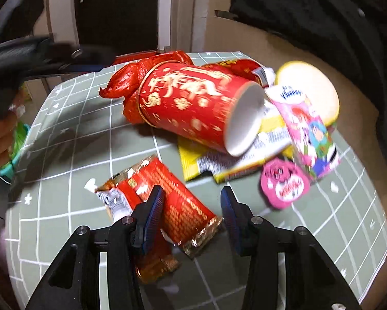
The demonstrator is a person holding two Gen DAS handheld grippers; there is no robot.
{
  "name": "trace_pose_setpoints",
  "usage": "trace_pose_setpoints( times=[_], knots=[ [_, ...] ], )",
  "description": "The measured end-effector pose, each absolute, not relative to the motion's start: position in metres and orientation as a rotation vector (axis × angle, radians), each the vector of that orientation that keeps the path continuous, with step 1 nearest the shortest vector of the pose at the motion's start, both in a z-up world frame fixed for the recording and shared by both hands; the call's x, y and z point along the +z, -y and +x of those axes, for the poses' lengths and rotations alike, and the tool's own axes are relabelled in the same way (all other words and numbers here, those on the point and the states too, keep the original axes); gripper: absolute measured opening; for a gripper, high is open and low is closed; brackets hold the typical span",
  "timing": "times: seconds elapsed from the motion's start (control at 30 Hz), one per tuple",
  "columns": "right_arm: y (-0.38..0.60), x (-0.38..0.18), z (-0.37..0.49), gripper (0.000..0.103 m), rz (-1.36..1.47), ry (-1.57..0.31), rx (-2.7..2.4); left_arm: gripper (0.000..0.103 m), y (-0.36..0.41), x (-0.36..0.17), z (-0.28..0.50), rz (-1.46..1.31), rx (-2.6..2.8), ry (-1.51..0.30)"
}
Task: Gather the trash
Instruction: 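Grasp the red paper cup with the left tool while the right tool grasps the red snack packet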
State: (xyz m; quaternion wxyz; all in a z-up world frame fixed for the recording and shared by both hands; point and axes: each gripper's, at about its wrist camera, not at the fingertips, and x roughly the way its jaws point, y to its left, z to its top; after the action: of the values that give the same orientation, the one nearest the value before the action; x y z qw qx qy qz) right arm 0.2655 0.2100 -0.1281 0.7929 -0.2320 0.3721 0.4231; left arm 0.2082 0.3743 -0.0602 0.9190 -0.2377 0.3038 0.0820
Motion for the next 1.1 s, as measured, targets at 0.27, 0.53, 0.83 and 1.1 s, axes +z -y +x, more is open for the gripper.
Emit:
trace_pose_setpoints(
  times=[0.27,0.53,0.83,1.1],
  knots=[
    [-0.152,-0.127,0.252,0.042,-0.458,-0.825,0.840,0.053,-0.404,-0.079,0.255,-0.616,0.248,-0.676],
    [-0.102,-0.119,0.250,0.042,-0.337,-0.854,0.808,0.054,-0.387,-0.081,0.255,-0.597,0.169,-0.697],
    [-0.121,-0.102,0.265,0.044,-0.322,-0.794,0.831,0.054,-0.354,-0.056,0.211,-0.469,0.100,-0.656],
    [-0.163,-0.108,0.249,0.043,-0.416,-0.783,0.945,0.054,-0.350,-0.054,0.165,-0.453,0.134,-0.634]
  ],
)
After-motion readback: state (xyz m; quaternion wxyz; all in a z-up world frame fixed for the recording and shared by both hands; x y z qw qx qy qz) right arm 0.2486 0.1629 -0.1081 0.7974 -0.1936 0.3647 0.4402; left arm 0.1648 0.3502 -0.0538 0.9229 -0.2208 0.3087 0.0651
